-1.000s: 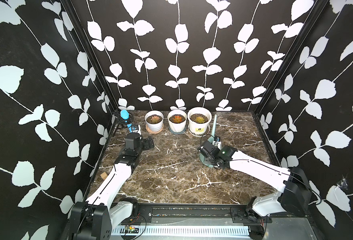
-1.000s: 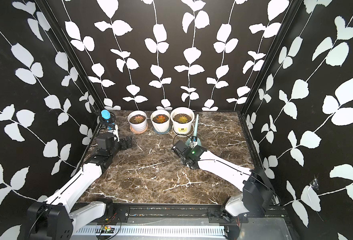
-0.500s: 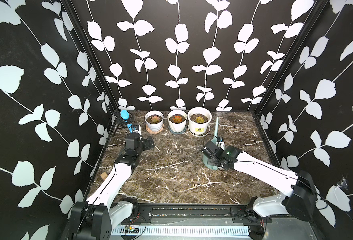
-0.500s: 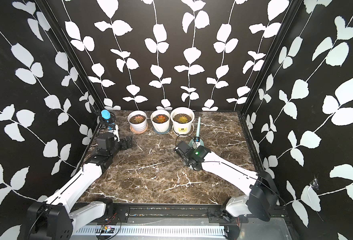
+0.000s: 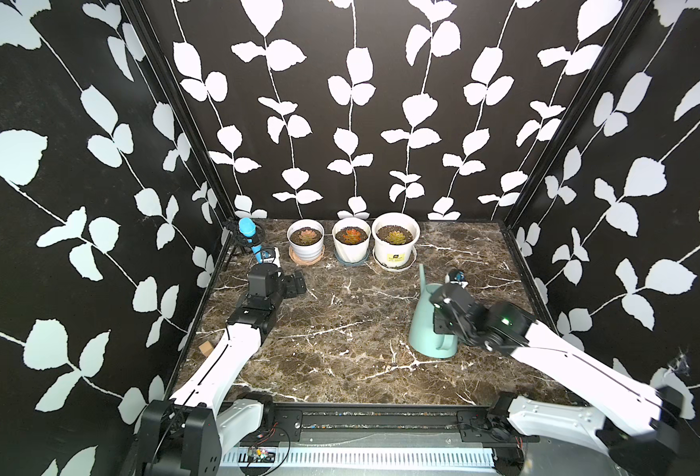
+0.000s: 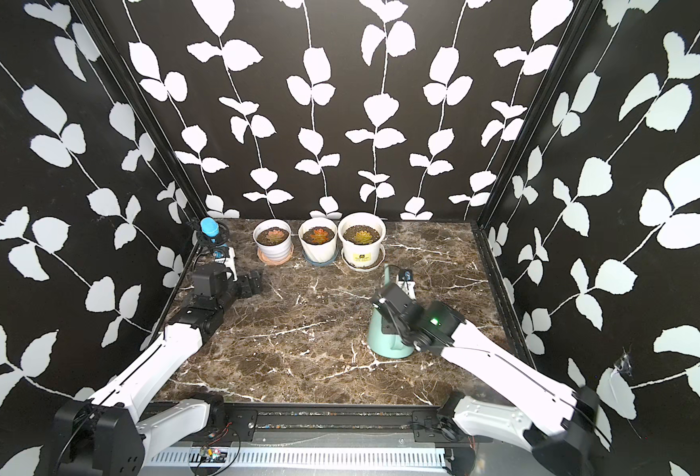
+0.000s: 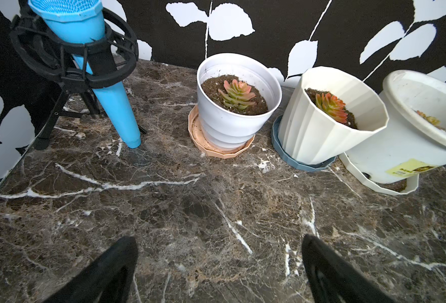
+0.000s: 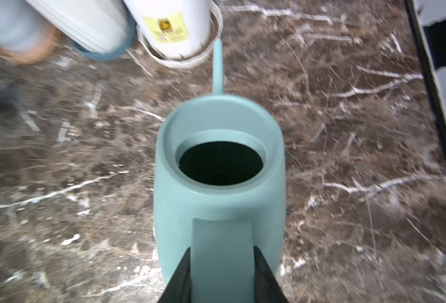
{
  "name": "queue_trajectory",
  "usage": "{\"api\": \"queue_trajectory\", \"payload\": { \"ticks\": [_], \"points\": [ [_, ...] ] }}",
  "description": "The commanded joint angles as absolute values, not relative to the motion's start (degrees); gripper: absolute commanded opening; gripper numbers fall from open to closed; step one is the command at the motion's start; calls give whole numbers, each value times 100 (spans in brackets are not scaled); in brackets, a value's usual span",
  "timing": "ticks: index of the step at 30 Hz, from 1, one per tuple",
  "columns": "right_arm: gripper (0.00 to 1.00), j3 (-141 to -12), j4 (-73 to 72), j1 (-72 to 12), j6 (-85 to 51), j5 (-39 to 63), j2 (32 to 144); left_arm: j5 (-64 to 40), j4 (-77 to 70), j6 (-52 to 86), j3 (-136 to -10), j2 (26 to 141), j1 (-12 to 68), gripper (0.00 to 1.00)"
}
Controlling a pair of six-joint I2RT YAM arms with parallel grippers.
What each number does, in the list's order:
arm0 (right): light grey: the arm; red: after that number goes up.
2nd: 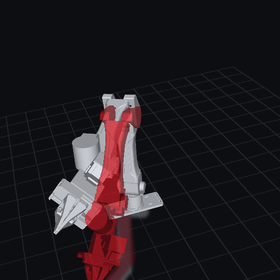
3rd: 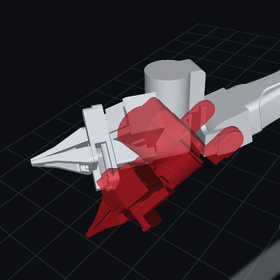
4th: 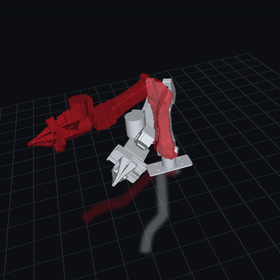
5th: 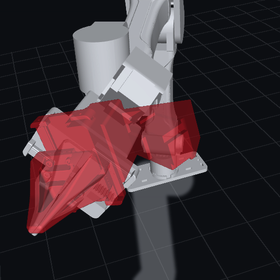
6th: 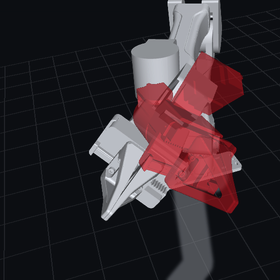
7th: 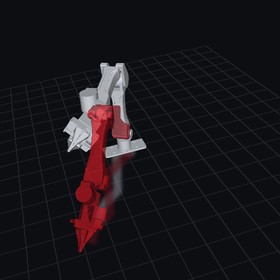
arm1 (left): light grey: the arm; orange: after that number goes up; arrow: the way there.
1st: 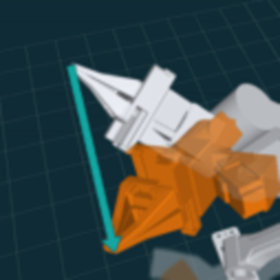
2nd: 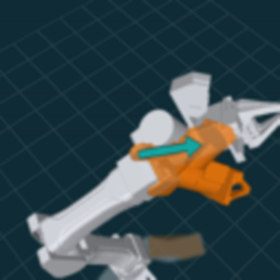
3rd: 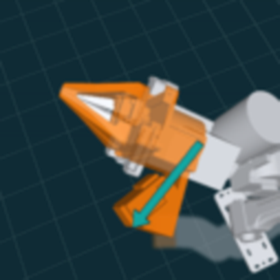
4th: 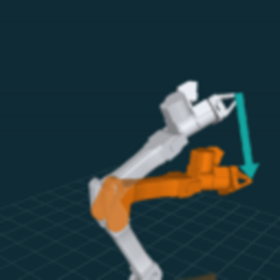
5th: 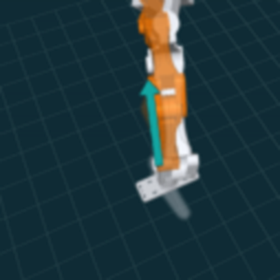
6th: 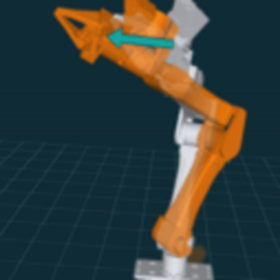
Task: Water the succulent around the soil edge
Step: Pick up the watering can from the center of the board, then water the soil of the potted plant with water.
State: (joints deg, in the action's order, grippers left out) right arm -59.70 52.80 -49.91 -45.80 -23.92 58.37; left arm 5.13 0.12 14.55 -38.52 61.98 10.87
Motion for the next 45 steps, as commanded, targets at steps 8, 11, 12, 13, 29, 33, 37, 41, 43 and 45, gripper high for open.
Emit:
{"api": "queue_trajectory", "payload": {
  "ticks": [8,11,12,13,29,33,37,41,43,45],
  "points": [
    [0,-5279,4340,-5011,-3247,-2141,4716,549,57,1421,-3996,6130,1124,99],
    [0,-5416,4168,-5023,-2778,-1971,4680,573,53,1407,-4004,6103,1120,99],
    [0,-5476,4142,-5018,-2677,-1950,4680,589,54,1404,-3991,6098,1122,99],
    [0,-5512,4135,-5019,-2609,-1975,4671,604,53,1402,-3990,6083,1124,99],
    [0,-5367,3532,-5025,-2344,-2148,3758,605,32,1406,-3973,6092,1122,99],
    [0,-5798,3566,-5026,-2018,-1975,4249,615,27,1391,-3973,6109,1125,99],
    [0,-6232,3679,-5016,-1729,-1938,4755,614,44,1389,-3973,6108,1124,99],
    [0,-6702,4013,-4974,-1688,-1956,5251,619,41,1389,-3973,6111,1125,99],
    [0,-6960,4197,-4968,-1718,-1942,5472,618,40,1389,-3979,6108,1124,99],
    [0,-7151,4344,-4956,-1738,-1963,5617,624,38,1389,-3988,6103,1125,99]
  ]
}}
